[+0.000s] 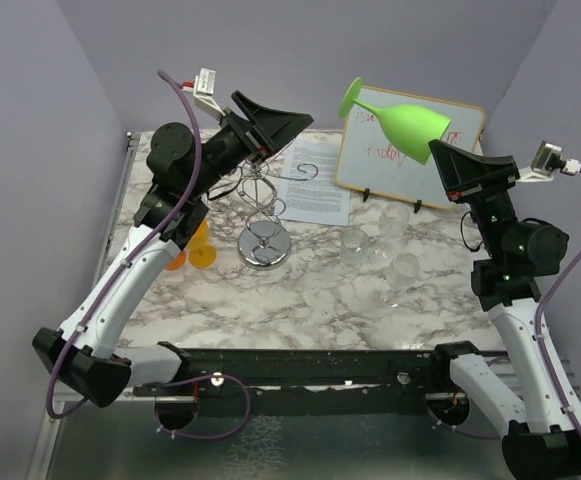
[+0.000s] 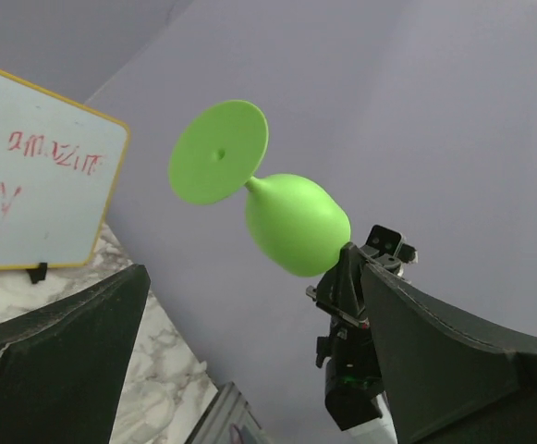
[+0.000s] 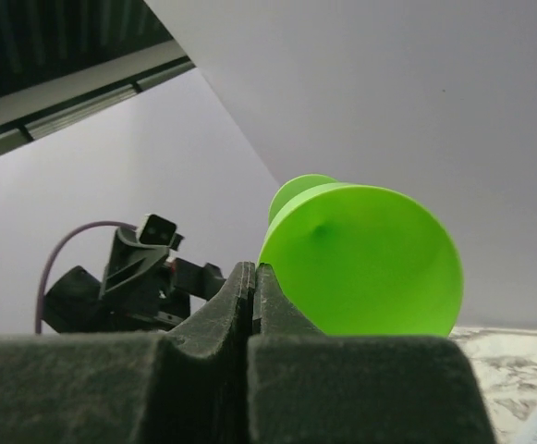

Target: Place the wine glass upside down on the wine glass rack

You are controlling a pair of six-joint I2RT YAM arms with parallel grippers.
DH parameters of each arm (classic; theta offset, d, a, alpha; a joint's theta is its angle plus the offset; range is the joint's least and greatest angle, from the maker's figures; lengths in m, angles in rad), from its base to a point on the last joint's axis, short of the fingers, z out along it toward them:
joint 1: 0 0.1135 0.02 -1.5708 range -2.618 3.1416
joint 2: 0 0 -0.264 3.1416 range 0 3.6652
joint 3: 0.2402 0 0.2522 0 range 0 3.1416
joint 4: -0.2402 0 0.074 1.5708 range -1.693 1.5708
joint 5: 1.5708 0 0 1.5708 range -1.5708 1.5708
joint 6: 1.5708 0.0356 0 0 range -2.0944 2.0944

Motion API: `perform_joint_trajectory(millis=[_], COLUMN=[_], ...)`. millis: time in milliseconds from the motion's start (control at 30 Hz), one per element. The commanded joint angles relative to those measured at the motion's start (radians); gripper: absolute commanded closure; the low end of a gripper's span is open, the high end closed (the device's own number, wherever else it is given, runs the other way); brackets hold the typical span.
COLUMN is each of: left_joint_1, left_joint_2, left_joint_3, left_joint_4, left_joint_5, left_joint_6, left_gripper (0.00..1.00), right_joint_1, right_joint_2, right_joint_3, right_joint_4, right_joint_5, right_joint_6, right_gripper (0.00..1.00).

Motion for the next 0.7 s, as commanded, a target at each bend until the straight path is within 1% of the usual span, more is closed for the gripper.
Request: perform_joint_trajectory(millis=[0, 100, 200, 367, 467, 667], left_joint_1=[-0.065, -0.114, -0.161, -0.217, -0.249, -0.346], left_joint_2=[0.048, 0.093, 0.136, 0.185, 0.215, 0.255], left_joint_3=[0.031, 0.074, 0.084, 0.047, 0.064, 0.078], left_joint_4=[0.169, 0.171, 0.194, 0.332, 0.357, 0.385], left_joint_5=[-0.104, -0.157, -0.206, -0.269, -0.319, -0.522], left_joint_6=[-0.060, -0.060, -0.084, -0.154, -0.158, -0.105], left_gripper=[0.02, 0.02, 0.01, 0.01, 0.01, 0.02], right_joint_1=[0.006, 0.006, 0.006, 0.006, 0.006, 0.006], right_joint_2=[-0.001, -0.003, -0.004, 0.007, 0.017, 0.036], right_joint_3=[-0.037, -0.055, -0.059, -0.072, -0.063, -0.072], right_joint_4=[0.211, 0.260, 0.270, 0.325, 0.318, 0.348], right_joint_5=[-0.032, -0.021, -0.013, -0.009, -0.010, -0.014], right_joint_6=[0.102, 0.109, 0.107, 0.115, 0.103, 0.119], right_gripper=[0.99, 0.99, 1.00, 0.99, 0.99, 0.99])
